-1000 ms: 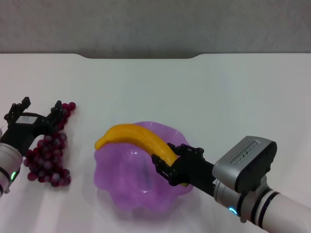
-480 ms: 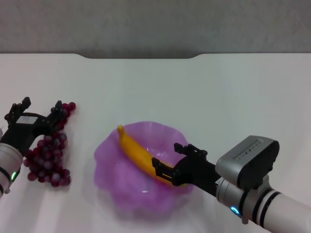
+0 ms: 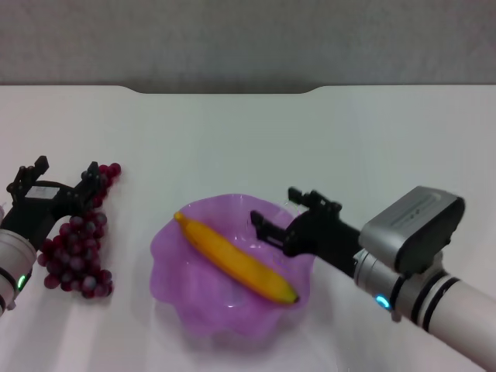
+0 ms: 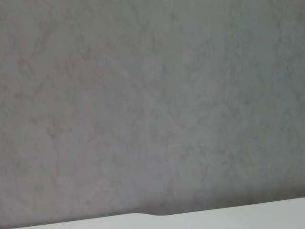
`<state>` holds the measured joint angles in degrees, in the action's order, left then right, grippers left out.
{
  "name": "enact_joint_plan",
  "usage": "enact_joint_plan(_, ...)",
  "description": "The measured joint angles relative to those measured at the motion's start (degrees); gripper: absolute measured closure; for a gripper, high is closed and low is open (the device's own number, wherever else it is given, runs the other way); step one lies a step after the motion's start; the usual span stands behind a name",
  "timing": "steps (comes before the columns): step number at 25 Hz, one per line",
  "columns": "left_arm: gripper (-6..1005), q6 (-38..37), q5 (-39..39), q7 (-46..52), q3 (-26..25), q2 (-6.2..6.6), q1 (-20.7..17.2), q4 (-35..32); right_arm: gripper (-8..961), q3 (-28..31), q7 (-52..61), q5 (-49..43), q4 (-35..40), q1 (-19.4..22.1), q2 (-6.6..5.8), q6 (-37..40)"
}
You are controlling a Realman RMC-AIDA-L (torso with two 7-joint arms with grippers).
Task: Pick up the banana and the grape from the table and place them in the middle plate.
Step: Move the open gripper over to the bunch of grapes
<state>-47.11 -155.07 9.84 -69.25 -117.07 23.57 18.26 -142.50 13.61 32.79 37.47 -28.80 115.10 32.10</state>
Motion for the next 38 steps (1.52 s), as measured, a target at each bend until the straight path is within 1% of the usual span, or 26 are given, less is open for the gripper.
enact_joint_plan(3,103,0.00,0.02,0.02,0.00,0.00,-0.07,0.00,148,2.85,-3.83,-0.01,-0.86,0.43,0.01,2.15)
enact_joint_plan(4,103,0.00,0.03,0.07,-0.01,0.02,-0.13,-0.03,152,5.53,-6.52,-0.01,-0.72,1.03,0.01,2.33)
enact_joint_plan(5,103,0.00,0.04,0.11,-0.04,0.04,-0.19,-0.06,155,5.53,-6.52,-0.01,-0.72,1.03,0.01,2.33)
enact_joint_plan(7,104,0.00,0.04,0.12,-0.07,0.07,-0.29,-0.11,162,8.94,-9.33,-0.02,-0.20,2.11,0.00,2.45)
enact_joint_plan(8,104,0.00,0.03,0.07,-0.07,0.07,-0.30,-0.11,196,10.48,-10.42,-0.02,0.07,2.68,-0.02,2.66)
enact_joint_plan(9,104,0.00,0.01,0.04,-0.05,0.08,-0.31,-0.12,230,13.49,-12.44,-0.01,0.53,4.10,-0.04,3.64)
enact_joint_plan(10,104,0.00,-0.07,0.01,-0.04,0.08,-0.34,-0.13,265,13.49,-12.44,-0.01,0.53,4.10,-0.04,3.64)
enact_joint_plan(12,104,0.00,-0.21,0.00,-0.03,0.09,-0.39,-0.14,333,16.36,-14.14,-0.01,0.98,6.43,-0.05,6.02)
enact_joint_plan(13,103,0.00,-0.28,0.02,-0.02,0.10,-0.40,-0.14,367,17.46,-14.60,-0.01,1.04,7.52,-0.05,7.49)
enact_joint_plan(16,103,0.00,-0.33,0.36,0.00,0.08,-0.40,-0.03,512,21.04,-15.44,0.00,0.17,11.19,-0.04,14.95)
enact_joint_plan(18,104,0.00,-0.20,0.71,0.00,-0.02,-0.34,0.17,609,22.21,-15.52,0.18,-2.71,12.89,0.08,21.49)
enact_joint_plan(20,104,0.00,-0.13,1.55,0.05,-0.13,-0.15,0.28,692,22.41,-15.51,1.33,-7.77,13.73,0.41,29.77)
enact_joint_plan(23,104,0.00,-0.34,3.16,0.37,-0.20,0.08,0.79,816,22.11,-14.49,3.90,-12.52,13.96,0.61,34.89)
enact_joint_plan(28,104,0.58,-0.41,3.90,2.23,-0.12,0.09,3.00,895,22.03,-13.16,4.12,-14.29,14.06,0.58,29.71)
enact_joint_plan(32,103,4.89,-0.45,3.47,2.43,-0.10,0.35,5.29,958,20.54,-12.93,3.97,-14.50,14.09,0.64,27.53)
enact_joint_plan(35,103,10.50,-0.32,3.36,2.29,0.07,0.77,7.35,955,19.99,-12.77,4.04,-14.51,14.10,0.63,27.38)
enact_joint_plan(38,103,14.24,-0.08,2.94,1.61,0.12,1.65,7.67,953,19.91,-12.74,3.96,-14.49,14.11,0.61,27.29)
